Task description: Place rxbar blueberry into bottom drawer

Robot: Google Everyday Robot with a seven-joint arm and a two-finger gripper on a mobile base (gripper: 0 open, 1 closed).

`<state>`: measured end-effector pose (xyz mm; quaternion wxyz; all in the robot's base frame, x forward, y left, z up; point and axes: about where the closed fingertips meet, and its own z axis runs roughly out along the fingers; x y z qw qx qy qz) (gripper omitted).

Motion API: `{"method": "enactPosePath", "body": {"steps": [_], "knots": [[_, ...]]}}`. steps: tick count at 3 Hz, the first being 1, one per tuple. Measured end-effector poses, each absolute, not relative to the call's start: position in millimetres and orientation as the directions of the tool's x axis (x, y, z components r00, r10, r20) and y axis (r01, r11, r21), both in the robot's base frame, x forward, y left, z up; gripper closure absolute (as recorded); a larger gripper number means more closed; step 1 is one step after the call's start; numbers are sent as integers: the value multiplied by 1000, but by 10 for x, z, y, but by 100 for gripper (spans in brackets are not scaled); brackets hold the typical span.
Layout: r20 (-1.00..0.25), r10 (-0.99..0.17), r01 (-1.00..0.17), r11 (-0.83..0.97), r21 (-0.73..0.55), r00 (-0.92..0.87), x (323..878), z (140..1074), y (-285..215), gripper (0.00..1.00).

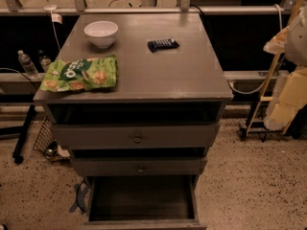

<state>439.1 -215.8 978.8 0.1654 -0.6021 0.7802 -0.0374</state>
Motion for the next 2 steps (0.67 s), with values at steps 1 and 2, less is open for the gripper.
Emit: {"method": "enactPosePath", "body": {"steps": [1,2], "knots": [[-225,-949,-922,278,-269,-220,4414,9803,-2148,0],[-326,-929,-918,273,-289,-174,4799,9857,-2062,0]]}}
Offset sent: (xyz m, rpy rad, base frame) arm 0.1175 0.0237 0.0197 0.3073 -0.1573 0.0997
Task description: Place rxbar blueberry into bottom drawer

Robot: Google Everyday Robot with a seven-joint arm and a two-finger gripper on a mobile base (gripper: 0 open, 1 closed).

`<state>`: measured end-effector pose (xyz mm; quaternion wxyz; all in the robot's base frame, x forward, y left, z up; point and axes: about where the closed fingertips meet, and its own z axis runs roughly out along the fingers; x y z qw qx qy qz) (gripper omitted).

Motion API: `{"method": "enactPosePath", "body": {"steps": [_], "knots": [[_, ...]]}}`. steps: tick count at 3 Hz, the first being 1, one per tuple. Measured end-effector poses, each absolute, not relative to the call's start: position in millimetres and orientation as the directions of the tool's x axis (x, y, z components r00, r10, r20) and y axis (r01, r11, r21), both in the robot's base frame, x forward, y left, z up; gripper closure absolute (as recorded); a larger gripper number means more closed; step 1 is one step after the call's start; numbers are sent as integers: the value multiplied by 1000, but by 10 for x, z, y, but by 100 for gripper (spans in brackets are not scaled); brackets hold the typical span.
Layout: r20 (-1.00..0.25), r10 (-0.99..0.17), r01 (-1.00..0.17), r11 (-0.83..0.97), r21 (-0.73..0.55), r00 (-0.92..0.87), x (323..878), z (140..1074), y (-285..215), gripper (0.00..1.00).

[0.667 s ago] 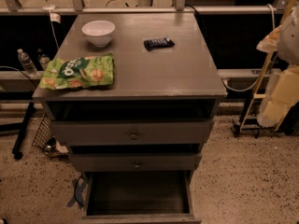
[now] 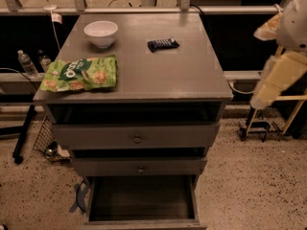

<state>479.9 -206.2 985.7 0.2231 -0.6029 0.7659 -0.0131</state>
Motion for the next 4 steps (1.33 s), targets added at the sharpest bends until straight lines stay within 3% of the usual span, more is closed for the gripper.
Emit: {"method": "enactPosePath", "body": {"steps": [1,2,3,4], "knots": [[-432,-897,-915,251,-315,-97,5402,9968,-1889,0],[-436,-895,-914,252,-317,-96,5427,9966,-1877,0],[-482,-873,-913,254,-318,-75,5809,9915,-1683,0],[-551,-834,-914,242,-327,-24,6566,9835,-1297,0]]}}
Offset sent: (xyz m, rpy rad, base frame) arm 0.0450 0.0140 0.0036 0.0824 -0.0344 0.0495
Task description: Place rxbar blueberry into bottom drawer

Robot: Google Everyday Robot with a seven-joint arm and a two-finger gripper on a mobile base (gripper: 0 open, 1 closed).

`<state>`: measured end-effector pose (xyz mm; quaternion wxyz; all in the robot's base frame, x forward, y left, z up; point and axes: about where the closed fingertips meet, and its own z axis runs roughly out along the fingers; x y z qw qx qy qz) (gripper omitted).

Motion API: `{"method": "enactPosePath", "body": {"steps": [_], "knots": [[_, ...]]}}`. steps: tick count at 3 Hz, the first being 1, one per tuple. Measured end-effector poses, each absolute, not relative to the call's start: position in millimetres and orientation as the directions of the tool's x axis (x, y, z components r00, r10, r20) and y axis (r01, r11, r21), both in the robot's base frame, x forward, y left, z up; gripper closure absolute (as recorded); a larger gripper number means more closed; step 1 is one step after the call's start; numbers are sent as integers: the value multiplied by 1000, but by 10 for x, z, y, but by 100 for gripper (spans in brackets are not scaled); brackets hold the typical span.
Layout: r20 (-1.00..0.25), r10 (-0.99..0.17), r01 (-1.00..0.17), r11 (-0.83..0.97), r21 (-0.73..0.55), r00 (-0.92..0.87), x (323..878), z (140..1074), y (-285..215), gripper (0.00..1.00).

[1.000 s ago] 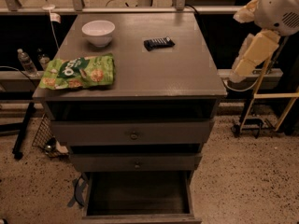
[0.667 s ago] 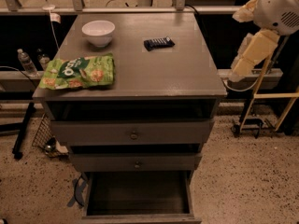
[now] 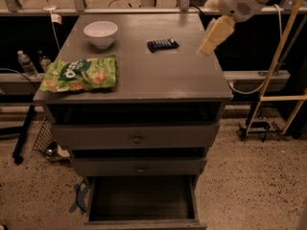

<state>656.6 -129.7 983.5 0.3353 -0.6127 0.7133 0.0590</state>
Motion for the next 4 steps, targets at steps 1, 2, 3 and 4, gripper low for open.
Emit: {"method": "enactPosePath", "body": {"steps": [1,2,3,4], "knots": [[-602,-797,-894,309,-324,-58,7074,9744,-1046,0],[-625,-772,-849,405,-338,-119,7445,9721,-779,0],[-623,-760,-841,452,-296,-189,7636,9403,-472,0],[-623,-759,-842,452,-296,-189,7637,9402,-471,0]]}}
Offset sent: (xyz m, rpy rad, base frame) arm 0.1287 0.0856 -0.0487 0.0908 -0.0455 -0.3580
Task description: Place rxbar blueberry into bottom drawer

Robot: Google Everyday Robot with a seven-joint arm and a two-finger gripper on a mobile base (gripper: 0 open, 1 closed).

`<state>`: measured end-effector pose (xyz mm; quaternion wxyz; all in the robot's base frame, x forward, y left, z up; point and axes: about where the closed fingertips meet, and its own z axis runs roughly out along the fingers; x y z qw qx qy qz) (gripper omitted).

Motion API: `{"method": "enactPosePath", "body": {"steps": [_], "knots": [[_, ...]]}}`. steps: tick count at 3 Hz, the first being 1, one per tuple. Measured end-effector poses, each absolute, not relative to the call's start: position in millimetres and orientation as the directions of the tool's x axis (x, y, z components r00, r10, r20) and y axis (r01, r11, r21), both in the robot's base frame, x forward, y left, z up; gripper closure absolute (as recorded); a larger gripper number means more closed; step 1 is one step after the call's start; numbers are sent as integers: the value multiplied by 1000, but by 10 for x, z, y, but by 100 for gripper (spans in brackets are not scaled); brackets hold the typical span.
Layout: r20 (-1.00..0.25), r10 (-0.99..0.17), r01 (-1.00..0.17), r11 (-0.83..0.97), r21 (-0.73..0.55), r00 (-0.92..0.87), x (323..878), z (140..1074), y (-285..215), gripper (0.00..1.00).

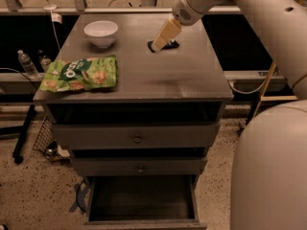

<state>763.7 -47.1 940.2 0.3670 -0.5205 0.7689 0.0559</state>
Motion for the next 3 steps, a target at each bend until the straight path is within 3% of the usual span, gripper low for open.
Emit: {"method": "enactPosePath", "body": {"steps": [3], "knots": [[-730,-651,-814,529,-242,-207,8168,9001,-769,0]]}}
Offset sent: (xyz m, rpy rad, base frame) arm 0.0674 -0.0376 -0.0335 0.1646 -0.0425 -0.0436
